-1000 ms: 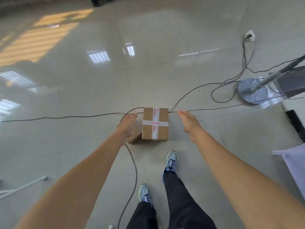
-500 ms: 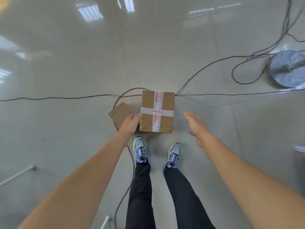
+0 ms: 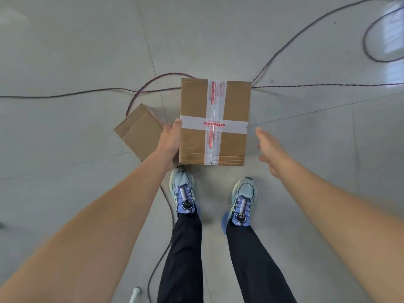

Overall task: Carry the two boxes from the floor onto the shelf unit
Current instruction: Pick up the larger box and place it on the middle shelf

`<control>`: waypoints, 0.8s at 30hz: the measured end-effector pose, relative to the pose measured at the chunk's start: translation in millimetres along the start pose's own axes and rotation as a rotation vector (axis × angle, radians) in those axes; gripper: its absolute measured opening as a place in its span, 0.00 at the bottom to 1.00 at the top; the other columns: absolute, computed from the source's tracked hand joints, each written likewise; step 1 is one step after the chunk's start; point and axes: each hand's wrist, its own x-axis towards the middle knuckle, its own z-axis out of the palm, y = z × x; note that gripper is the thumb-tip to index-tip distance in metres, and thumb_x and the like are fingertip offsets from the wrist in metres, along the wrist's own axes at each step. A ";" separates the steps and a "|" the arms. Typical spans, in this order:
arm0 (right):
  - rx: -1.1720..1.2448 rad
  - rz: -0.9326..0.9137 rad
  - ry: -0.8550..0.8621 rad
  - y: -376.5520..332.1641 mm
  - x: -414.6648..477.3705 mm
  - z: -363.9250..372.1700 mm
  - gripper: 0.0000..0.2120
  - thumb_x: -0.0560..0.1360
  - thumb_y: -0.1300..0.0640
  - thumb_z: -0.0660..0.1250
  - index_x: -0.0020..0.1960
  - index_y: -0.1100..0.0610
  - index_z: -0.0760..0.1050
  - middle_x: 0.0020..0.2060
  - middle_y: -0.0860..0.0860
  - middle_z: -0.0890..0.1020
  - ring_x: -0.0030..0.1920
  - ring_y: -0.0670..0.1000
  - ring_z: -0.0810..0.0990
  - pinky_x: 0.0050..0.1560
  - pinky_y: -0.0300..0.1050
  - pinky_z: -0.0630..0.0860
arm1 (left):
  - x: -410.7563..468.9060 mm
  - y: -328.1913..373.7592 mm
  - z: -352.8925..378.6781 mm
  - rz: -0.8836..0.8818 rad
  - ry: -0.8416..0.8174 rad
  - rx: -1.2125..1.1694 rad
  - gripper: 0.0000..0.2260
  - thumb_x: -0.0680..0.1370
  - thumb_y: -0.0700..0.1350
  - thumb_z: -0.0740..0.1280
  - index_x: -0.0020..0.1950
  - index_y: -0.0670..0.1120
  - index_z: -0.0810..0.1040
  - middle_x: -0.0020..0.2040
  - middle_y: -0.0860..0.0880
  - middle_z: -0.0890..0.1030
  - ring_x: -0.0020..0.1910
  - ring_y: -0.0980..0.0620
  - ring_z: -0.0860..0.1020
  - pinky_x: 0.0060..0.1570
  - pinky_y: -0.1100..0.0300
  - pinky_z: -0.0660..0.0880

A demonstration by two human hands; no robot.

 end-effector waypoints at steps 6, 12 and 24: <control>0.090 0.042 -0.031 1.1 57.3 22.6 0.31 0.84 0.36 0.48 0.79 0.52 0.64 0.76 0.49 0.70 0.75 0.52 0.68 0.77 0.57 0.61 | 54.1 -7.0 14.8 -0.040 -0.062 -0.118 0.30 0.89 0.61 0.45 0.84 0.46 0.64 0.83 0.43 0.67 0.82 0.42 0.65 0.76 0.49 0.63; 0.207 0.070 -0.069 -0.9 91.8 36.8 0.45 0.71 0.20 0.49 0.77 0.47 0.67 0.74 0.49 0.74 0.73 0.54 0.72 0.75 0.61 0.65 | 84.6 -9.2 22.6 -0.083 -0.165 -0.211 0.37 0.83 0.72 0.42 0.78 0.51 0.73 0.71 0.47 0.79 0.73 0.48 0.73 0.76 0.48 0.64; 0.307 -0.022 -0.088 -17.4 24.5 6.2 0.36 0.79 0.27 0.46 0.78 0.46 0.67 0.72 0.51 0.75 0.73 0.54 0.72 0.73 0.63 0.67 | 35.8 0.6 -3.3 -0.138 -0.172 -0.369 0.42 0.80 0.75 0.43 0.79 0.49 0.73 0.72 0.45 0.78 0.72 0.41 0.74 0.76 0.37 0.69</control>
